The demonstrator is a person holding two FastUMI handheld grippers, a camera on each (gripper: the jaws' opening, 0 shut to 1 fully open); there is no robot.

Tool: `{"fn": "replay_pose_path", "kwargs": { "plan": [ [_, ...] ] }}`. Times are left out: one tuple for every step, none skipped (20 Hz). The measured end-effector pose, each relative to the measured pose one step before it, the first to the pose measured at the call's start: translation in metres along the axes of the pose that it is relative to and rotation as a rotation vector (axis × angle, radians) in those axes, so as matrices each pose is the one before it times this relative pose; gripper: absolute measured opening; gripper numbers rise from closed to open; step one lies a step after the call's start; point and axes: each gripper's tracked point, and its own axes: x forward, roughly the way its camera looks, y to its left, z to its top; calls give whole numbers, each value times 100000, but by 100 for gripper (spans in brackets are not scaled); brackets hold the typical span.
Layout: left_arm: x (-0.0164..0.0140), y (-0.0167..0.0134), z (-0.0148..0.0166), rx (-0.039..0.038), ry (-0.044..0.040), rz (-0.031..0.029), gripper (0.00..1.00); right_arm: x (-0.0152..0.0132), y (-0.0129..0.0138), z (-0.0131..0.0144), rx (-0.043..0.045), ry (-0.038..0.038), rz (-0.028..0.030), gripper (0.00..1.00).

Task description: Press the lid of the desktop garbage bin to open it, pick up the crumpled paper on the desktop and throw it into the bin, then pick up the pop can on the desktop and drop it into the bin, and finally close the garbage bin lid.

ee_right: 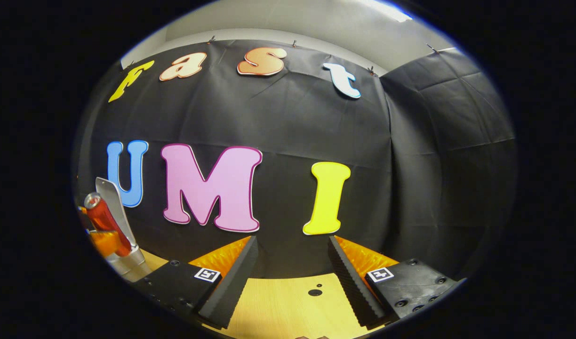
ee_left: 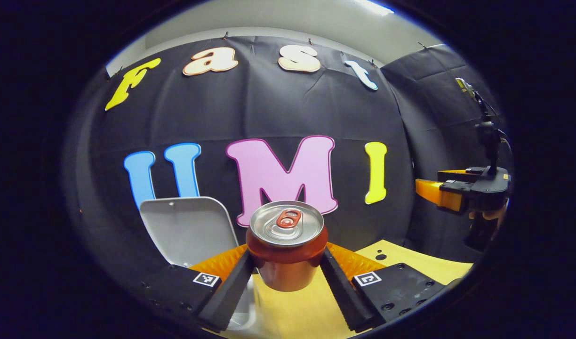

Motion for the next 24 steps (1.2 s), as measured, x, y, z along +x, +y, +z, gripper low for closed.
{"fn": "replay_pose_path", "kwargs": {
  "plan": [
    [-168,1844,350,1657,-452,3124,88,118,195,479,16,-437,211,97],
    [-234,1584,111,1389,-89,2912,88,83,115,414,44,-470,166,97],
    [-146,1766,-220,1287,-300,3138,88,140,158,403,258,-605,467,97],
    [-17,1614,-486,878,-38,2968,88,62,175,234,366,-393,390,97],
    [-46,1500,-1338,639,2406,2917,88,153,108,215,323,-76,178,88],
    [115,1389,-1362,-76,2604,2550,88,52,47,135,223,-200,125,88],
    [5,1028,-1117,-1116,1919,1441,88,32,10,178,-92,-502,-8,88],
    [41,754,-1152,-1657,2336,860,88,-1,-30,130,-483,-430,-53,88],
    [193,657,-1211,-1957,1931,588,88,-17,-25,2,-718,-68,54,100],
    [183,271,-1111,-3476,2031,-926,89,-39,-92,-170,-836,175,91,96],
    [102,54,-1160,-3721,2212,-1260,88,-41,-24,-230,-716,743,-128,96],
    [207,227,-1042,-2588,2776,167,89,-80,7,-367,-83,1110,27,88],
    [219,414,-1030,-558,1989,851,89,-113,74,-261,512,748,341,89],
    [213,227,-395,507,769,895,89,-54,33,-143,371,357,87,97],
    [176,53,-170,725,282,596,89,-66,-14,-140,9,209,23,88],
    [140,-62,-101,245,404,-170,89,-51,119,-178,-100,328,359,89],
    [-38,-111,36,-209,41,-67,89,-71,149,-192,-133,490,519,88],
    [66,-70,109,-28,-264,194,89,-130,-9,-78,-49,350,324,97],
    [-29,59,140,142,-354,192,89,-18,4,1,122,-121,146,96],
    [36,68,277,105,-597,313,90,-12,-25,-20,110,-40,134,100],
    [-21,-26,194,0,-625,331,92,-4,6,-60,-63,-92,7,100],
    [-63,33,409,134,-545,460,92,-38,15,-87,-106,235,82,96],
    [-78,126,304,295,-352,432,93,17,69,-51,89,158,305,96],
    [-78,109,606,327,-993,681,95,30,28,0,243,142,190,97]
  ]
}}
